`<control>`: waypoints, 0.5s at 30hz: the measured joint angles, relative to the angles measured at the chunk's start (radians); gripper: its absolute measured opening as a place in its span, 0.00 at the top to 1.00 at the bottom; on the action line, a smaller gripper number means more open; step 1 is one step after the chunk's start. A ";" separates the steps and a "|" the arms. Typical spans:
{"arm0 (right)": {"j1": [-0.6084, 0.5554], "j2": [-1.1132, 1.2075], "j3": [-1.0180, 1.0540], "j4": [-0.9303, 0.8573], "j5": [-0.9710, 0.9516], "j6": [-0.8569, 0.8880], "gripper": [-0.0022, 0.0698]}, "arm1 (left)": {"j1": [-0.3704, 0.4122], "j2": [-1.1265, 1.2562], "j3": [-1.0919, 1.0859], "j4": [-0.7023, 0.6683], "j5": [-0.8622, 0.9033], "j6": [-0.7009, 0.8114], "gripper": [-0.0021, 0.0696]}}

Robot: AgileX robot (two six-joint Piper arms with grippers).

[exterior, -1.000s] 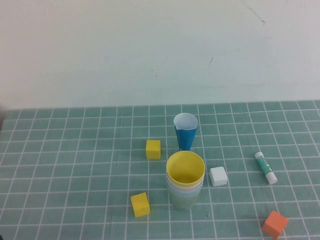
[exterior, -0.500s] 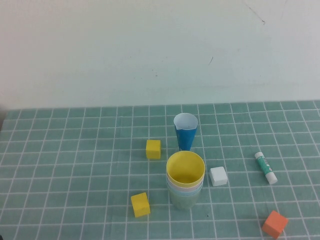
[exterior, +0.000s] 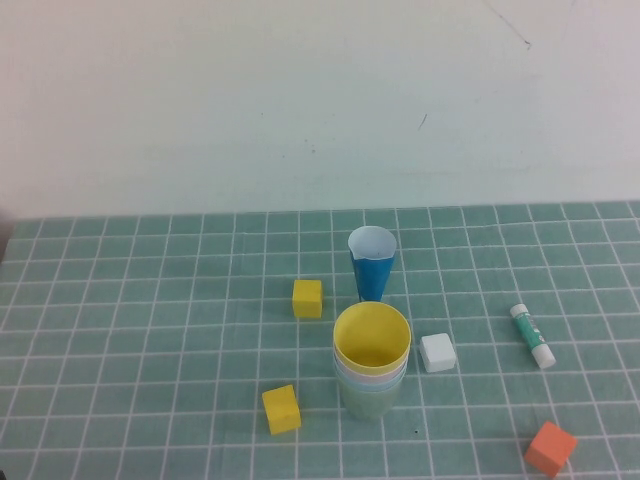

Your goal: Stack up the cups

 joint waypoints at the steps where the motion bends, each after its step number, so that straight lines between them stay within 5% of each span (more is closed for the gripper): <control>1: 0.000 0.000 0.000 0.000 0.000 0.000 0.97 | 0.000 0.000 0.000 0.000 0.000 0.000 0.97; 8: -0.011 0.000 0.000 0.002 0.000 0.000 0.97 | 0.000 0.000 0.000 0.000 0.000 0.000 0.97; 15: -0.253 -0.047 0.033 0.072 -0.126 -0.004 0.97 | 0.000 0.000 0.000 0.000 0.000 -0.010 0.97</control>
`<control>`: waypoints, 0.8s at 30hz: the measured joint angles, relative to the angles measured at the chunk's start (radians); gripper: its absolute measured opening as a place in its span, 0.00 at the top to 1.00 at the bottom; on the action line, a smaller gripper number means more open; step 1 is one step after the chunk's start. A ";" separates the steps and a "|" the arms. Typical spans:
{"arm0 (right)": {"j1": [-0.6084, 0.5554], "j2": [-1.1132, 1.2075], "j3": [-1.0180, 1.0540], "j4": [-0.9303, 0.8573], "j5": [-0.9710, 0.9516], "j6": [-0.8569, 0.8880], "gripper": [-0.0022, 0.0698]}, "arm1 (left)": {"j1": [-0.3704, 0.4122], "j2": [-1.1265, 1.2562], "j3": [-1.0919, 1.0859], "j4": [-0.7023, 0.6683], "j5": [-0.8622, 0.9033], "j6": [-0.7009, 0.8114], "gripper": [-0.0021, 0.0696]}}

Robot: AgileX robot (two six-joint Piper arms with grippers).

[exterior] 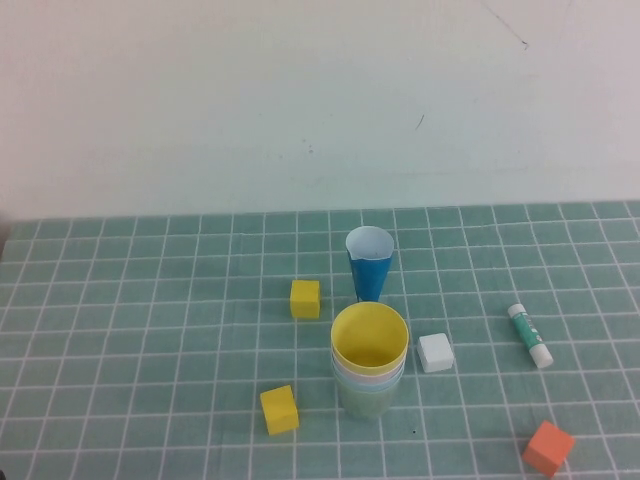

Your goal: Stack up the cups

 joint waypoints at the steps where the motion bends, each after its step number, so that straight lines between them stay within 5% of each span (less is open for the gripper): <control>1: -0.047 -0.012 0.014 0.000 -0.044 0.000 0.97 | 0.000 0.000 0.000 0.000 0.000 0.000 0.97; 10: -0.354 -0.231 0.256 -0.032 -0.313 -0.004 0.97 | 0.000 0.000 0.000 0.000 0.000 -0.008 0.97; 24: -0.380 -0.362 0.401 -0.041 -0.295 -0.004 0.97 | 0.000 -0.002 0.000 0.000 0.002 -0.008 0.97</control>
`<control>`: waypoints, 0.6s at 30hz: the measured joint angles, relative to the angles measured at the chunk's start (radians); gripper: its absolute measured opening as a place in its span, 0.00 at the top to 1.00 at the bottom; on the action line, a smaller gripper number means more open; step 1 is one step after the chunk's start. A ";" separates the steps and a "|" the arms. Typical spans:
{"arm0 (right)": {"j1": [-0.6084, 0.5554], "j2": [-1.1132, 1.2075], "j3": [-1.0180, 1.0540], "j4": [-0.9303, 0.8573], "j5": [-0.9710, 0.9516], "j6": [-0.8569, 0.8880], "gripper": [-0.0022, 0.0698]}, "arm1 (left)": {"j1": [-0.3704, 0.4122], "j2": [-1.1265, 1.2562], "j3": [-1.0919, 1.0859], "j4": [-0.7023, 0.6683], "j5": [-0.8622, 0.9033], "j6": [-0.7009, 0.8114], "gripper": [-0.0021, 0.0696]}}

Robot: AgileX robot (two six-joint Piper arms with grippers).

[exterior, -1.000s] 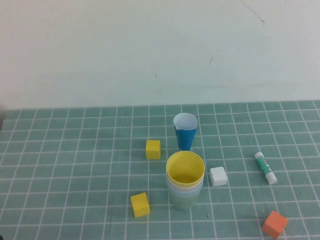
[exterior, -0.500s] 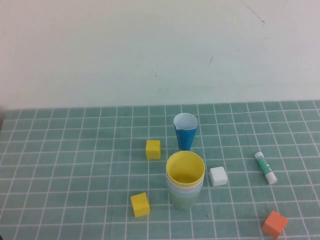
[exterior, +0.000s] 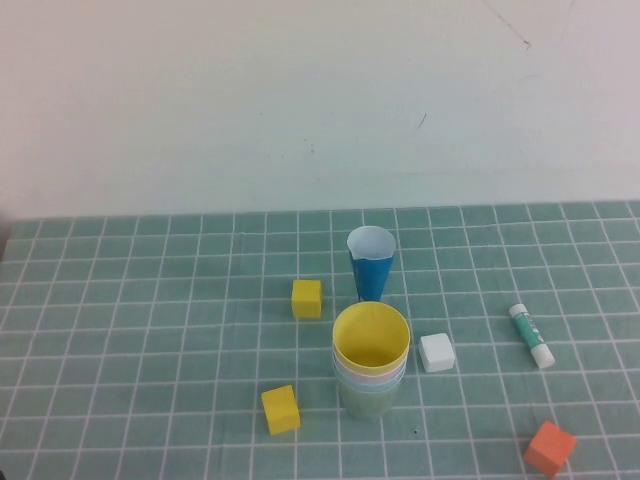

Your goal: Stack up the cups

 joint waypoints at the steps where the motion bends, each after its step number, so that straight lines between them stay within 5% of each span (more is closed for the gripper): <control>1: 0.000 0.000 0.000 -0.002 0.000 0.000 0.97 | 0.000 0.000 0.000 0.000 0.000 0.000 0.97; 10: 0.000 0.000 0.000 0.018 0.000 -0.009 0.97 | 0.000 0.000 0.000 0.000 0.000 -0.004 0.97; 18: 0.000 0.000 0.000 0.262 -0.008 -0.218 0.97 | 0.000 0.000 0.000 0.000 0.000 -0.004 0.97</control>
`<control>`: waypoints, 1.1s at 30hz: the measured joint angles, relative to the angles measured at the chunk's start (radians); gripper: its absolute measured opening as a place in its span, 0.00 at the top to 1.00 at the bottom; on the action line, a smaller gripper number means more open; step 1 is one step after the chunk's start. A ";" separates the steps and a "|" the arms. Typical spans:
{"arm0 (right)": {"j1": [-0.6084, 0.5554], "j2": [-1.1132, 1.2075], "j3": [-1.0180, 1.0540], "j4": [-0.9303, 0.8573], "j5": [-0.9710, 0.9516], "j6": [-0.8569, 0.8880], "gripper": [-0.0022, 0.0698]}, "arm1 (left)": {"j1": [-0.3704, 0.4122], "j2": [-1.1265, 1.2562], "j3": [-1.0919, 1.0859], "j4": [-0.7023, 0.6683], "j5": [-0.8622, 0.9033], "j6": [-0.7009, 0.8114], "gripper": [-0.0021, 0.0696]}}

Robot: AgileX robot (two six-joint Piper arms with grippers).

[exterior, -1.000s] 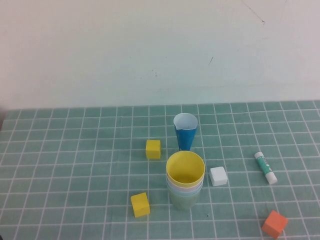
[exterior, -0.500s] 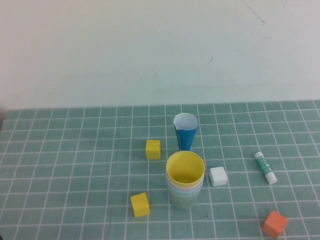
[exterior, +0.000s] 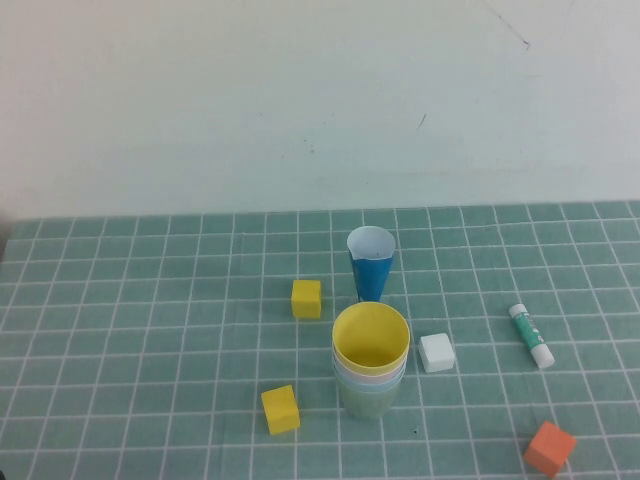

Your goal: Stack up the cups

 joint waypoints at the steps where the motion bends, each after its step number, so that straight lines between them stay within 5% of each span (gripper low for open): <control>1: 0.000 0.000 0.000 0.025 0.000 -0.007 0.97 | 0.000 0.000 0.000 0.000 0.000 0.000 0.97; 33: 0.000 0.000 0.000 0.044 0.000 0.036 0.97 | 0.000 0.000 0.000 0.000 0.000 0.004 0.97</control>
